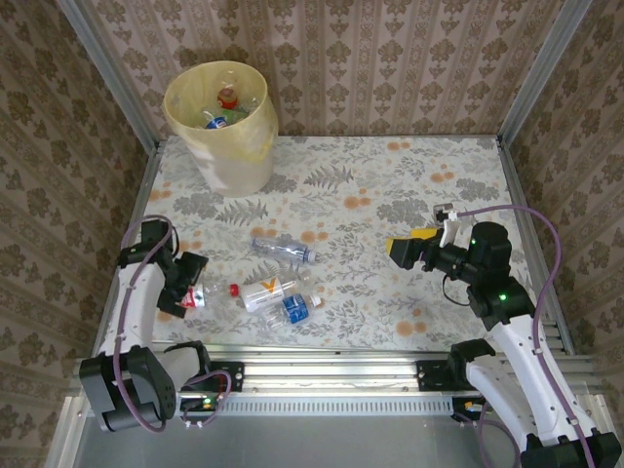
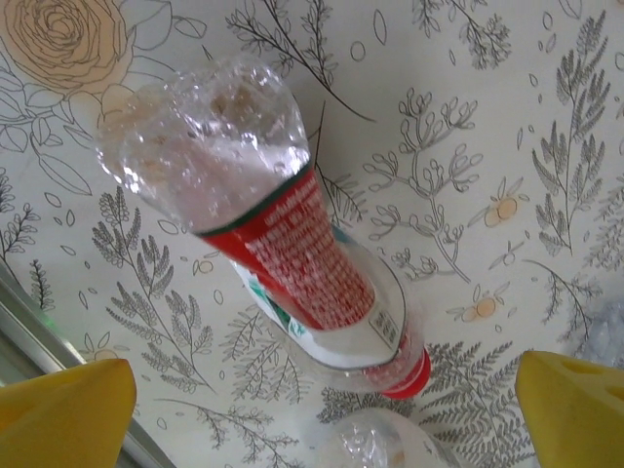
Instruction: Throw the plastic bottles in the bin
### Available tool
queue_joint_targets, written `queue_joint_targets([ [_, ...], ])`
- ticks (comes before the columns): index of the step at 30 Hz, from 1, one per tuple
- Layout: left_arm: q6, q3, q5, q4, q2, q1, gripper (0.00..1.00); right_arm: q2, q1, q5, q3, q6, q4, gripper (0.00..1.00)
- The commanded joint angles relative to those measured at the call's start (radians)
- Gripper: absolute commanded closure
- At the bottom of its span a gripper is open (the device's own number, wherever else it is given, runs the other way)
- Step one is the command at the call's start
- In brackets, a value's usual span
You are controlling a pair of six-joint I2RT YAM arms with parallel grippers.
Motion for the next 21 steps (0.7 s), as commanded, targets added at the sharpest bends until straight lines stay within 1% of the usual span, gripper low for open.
queue_joint_targets([
  [1,0.024,-0.018,-0.017,0.033,0.021,0.026,0.01,0.002,0.005,0.016,0.037,-0.029,-0.014,0.0],
  [4,0.03,-0.027,-0.008,0.051,0.051,0.042,0.02,0.003,0.005,0.017,0.038,-0.031,-0.019,0.0],
  [13,0.047,-0.063,-0.005,0.116,0.109,0.053,0.12,0.003,0.005,0.022,0.039,-0.032,-0.023,0.0],
  [18,0.08,-0.083,0.0,0.15,0.119,0.061,0.21,0.005,0.005,0.022,0.038,-0.031,-0.018,0.0],
  [21,0.091,-0.089,0.008,0.165,0.119,0.07,0.28,0.006,0.005,0.024,0.037,-0.032,-0.021,0.0],
])
